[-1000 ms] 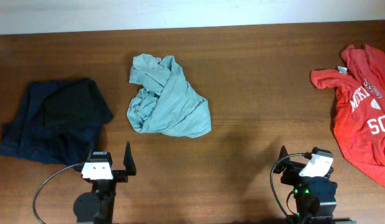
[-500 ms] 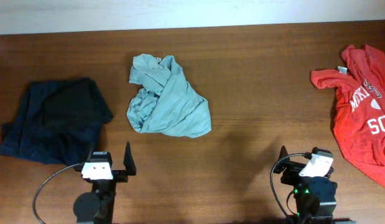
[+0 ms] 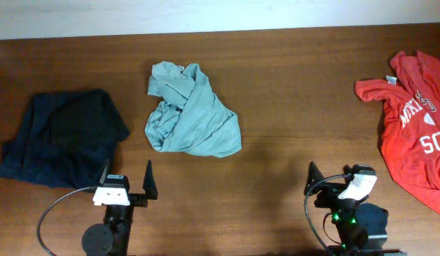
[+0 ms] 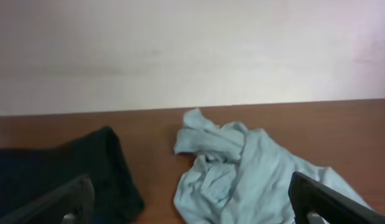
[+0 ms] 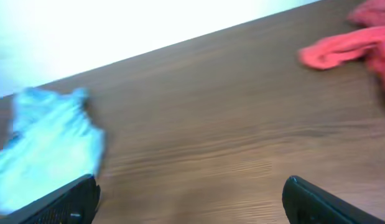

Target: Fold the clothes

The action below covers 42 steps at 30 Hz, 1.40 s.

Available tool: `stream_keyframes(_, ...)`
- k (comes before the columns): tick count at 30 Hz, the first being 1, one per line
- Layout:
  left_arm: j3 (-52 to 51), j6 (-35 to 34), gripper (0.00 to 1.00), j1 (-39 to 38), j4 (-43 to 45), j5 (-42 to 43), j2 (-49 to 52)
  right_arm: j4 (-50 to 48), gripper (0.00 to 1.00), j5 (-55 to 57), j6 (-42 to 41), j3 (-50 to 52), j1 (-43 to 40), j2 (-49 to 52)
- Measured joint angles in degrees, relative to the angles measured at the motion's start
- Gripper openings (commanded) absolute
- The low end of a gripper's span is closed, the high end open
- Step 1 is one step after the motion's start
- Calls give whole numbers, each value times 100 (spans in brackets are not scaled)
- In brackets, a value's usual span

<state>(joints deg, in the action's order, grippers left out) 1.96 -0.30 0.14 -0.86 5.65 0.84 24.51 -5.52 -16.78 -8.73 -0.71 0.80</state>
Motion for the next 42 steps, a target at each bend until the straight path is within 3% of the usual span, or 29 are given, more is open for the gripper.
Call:
stream_keyframes(10,81,0,99,0,26,1027,20,-444,98,-1716,-125,-39,0,22)
stream_keyframes(16,1290,0,99,0,-918,807,890,-341,98,-1950,-103,-868,0,761)
stream_keyframes(21,3086,9,99,0,-1888,557,2601,437,98,-2004,87,-2365,0,2286)
stream_keyframes(29,6177,22,99,0,-3993,741,5716,2949,98,-2103,221,-5613,0,5635)
stream_keyframes(36,6502,-2,99,0,-4232,1303,6765,3410,98,-2389,472,-6168,0,7261)
stream_keyframes(38,6505,-2,99,0,-4288,1248,6972,3602,98,-2059,282,-6168,0,7545)
stream_keyframes(42,6546,-33,90,-17,-4784,1191,7661,4144,98,-800,-313,-6177,0,7831)
